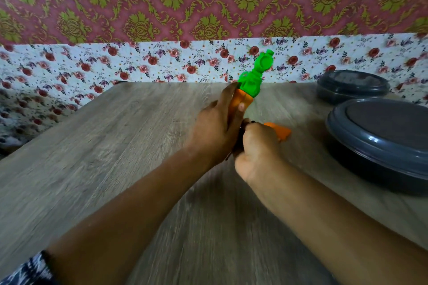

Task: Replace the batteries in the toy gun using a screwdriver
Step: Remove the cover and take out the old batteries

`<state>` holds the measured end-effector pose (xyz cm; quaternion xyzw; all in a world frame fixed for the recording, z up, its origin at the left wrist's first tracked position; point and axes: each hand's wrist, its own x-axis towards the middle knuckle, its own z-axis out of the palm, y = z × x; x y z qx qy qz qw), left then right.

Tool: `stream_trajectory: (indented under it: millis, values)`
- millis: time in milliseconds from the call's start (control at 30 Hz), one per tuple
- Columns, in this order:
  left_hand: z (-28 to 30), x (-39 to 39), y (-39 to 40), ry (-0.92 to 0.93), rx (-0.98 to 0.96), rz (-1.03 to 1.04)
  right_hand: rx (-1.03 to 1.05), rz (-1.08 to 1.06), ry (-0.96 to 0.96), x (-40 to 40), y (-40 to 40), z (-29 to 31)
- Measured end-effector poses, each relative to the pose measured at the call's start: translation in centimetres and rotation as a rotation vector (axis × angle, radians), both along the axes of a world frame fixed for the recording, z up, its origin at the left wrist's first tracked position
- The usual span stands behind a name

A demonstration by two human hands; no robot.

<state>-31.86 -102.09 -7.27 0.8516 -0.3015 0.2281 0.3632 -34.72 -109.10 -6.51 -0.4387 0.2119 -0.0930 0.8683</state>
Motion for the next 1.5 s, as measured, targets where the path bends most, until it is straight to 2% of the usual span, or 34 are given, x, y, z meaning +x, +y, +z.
stream_trajectory:
  millis: [133, 267, 467, 567, 633, 733, 800, 900, 967, 1033, 1067, 1133, 1300, 1400, 1500]
  values:
    - [0.2, -0.2, -0.1, -0.124, 0.072, 0.005, 0.004, 0.011, 0.063, 0.2, -0.1, -0.4]
    - [0.5, -0.8, -0.3, -0.176, 0.116, 0.018, 0.154, 0.030, 0.061, -0.1, -0.1, -0.4]
    - [0.7, -0.1, 0.3, -0.179, -0.018, 0.050, 0.214, 0.024, -0.038, -0.6, 0.3, 0.4]
    - [0.8, 0.3, 0.6, -0.172, -0.065, 0.065, 0.150, 0.042, -0.077, -0.7, 0.6, 0.3]
    - [0.7, 0.6, 0.8, -0.140, -0.113, 0.070, 0.106, 0.033, -0.056, -0.6, 0.9, 0.2]
    - [0.5, 0.8, 0.7, -0.006, -0.285, 0.041, 0.119, -0.015, -0.067, -0.6, 0.4, 1.1]
    - [0.4, 1.2, 0.8, 0.118, -0.422, 0.018, -0.014, -0.028, -0.120, -0.6, -1.3, 2.3]
    - [-0.2, 1.8, 1.2, 0.307, -0.582, 0.004, -0.591, 0.150, -0.104, -1.5, -5.1, 4.3]
    - [-0.6, 2.2, 1.2, 0.379, -0.621, 0.032, -1.063, 0.230, 0.054, -2.4, -7.1, 5.1]
    - [-0.7, 2.4, 1.2, 0.435, -0.667, 0.051, -1.549, 0.247, 0.312, -2.5, -8.1, 5.0]
    - [-0.6, 2.4, 1.1, 0.460, -0.696, 0.047, -1.693, 0.269, 0.439, -2.5, -8.2, 4.7]
    - [-0.5, 2.6, 1.2, 0.501, -0.741, 0.038, -1.764, 0.313, 0.559, -2.4, -7.8, 4.1]
    - [-0.4, 3.0, 1.6, 0.691, -0.920, -0.006, -1.746, 0.277, 0.517, -1.3, -7.9, 2.7]
    - [-0.3, 3.1, 1.8, 0.783, -1.040, -0.012, -1.614, 0.262, 0.488, -1.1, -8.1, 2.6]
    - [-0.2, 3.2, 1.9, 0.807, -1.046, -0.004, -1.460, 0.246, 0.487, -0.9, -8.3, 2.4]
